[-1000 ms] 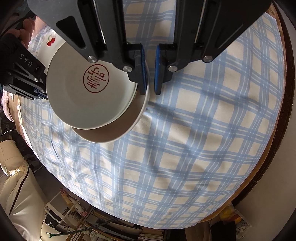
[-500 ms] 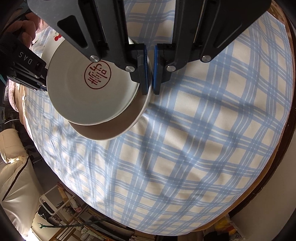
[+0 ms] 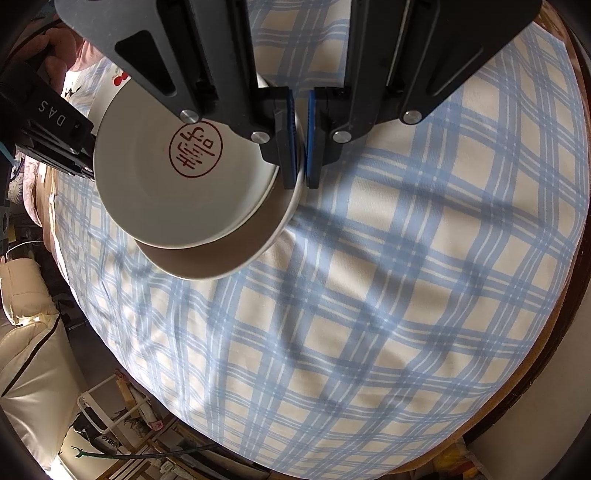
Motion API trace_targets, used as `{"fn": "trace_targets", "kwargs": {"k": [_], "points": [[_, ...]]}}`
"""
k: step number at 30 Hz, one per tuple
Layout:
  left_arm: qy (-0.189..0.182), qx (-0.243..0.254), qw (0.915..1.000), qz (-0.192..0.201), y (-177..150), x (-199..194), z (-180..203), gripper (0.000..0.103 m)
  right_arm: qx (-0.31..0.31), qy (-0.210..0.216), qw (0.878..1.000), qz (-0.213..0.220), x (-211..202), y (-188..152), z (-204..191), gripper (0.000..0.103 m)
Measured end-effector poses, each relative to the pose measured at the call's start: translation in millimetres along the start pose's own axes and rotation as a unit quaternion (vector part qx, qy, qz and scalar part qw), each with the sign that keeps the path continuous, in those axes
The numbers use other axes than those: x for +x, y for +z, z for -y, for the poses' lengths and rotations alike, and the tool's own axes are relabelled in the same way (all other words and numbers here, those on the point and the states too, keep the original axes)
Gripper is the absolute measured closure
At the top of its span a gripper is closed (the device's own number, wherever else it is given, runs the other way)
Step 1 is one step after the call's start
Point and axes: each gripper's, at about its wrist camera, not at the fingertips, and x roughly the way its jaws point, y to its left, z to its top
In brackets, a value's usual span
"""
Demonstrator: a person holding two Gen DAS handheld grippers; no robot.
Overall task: Organize plates and bowls
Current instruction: 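Lift and carry the nested bowls toward the cherry plate with both tools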
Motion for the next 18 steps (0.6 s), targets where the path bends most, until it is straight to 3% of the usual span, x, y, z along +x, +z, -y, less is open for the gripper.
{"fn": "trace_targets", "kwargs": {"k": [5,18], "points": [[0.006,0.008,0.9996,0.025,-9.4,-5.0,4.8,0.101,-0.003,-0.007,1.000,0.001,-0.4,-4.7,-2.6,0.093],[-0.006,0.004,0.9997,0.023,-3.2,-22.7,13.4,0.101,-0.004,-0.008,1.000,0.023,-24.8,-8.4,0.8,0.094]]}}
